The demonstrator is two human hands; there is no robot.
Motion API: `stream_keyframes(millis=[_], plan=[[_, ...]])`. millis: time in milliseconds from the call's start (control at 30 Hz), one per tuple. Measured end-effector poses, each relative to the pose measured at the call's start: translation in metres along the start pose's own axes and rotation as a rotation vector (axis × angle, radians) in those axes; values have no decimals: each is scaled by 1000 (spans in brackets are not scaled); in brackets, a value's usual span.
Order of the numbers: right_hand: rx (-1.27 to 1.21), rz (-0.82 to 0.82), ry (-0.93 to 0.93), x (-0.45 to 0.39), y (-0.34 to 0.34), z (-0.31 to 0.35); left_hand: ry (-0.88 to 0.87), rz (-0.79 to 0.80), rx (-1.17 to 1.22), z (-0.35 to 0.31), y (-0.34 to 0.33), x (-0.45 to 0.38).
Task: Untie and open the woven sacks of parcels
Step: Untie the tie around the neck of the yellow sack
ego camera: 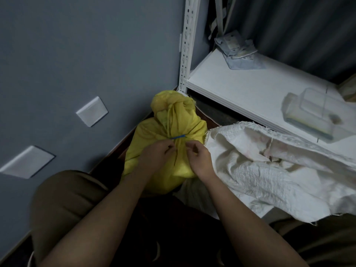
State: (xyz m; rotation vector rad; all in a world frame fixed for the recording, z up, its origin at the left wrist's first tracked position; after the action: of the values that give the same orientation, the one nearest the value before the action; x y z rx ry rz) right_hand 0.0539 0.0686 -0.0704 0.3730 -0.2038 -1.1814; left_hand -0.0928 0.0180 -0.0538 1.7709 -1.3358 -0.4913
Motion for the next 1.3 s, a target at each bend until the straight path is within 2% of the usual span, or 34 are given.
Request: stream_keyframes(millis=[67, 300, 567, 700, 767, 867, 933, 1033, 1133, 1233, 1300], plan=[[71, 21, 12, -2, 0, 5, -15, 3, -3, -7, 5, -3], [232, 62, 72, -17, 16, 7, -2, -130, -69, -31, 2, -22], [298, 152, 227, -46, 6, 8, -2, -128, -62, -24, -15, -46], [347, 193, 304, -57, -1, 8, -54, -108, 83, -14, -12, -46], [375, 201, 334, -64, -3, 5, -22, -147, 220, -8, -6, -44], [419, 45, 251, -71, 7, -3, 142, -327, 551, -2, 15, -39], [467, -65, 287, -67, 12, 2, 194, -386, 666, -5, 28, -36], [365, -4, 474, -56, 4, 29, 157, -315, 729, -21, 41, -31], [193, 98, 481, -51, -7, 55, 96, -277, 764, -41, 58, -24], [111, 14, 433, -50, -1, 76, 37, -308, 772, -63, 84, -12], [83, -61, 479, -47, 12, 96, -15, -322, 775, -80, 101, -3]])
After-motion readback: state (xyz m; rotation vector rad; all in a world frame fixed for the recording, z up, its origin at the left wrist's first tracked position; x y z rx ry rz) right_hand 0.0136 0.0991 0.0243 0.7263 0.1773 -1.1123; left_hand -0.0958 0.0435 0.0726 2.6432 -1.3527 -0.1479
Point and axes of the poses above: each hand's wrist, its own x-axis away from the middle knuckle, its own y-axis out of the back of the hand, z = x × y, the point moved 4 cm from there along -x, towards the middle knuckle, and after that the axes turned 10 degrees about y, right-handed, at the moved point
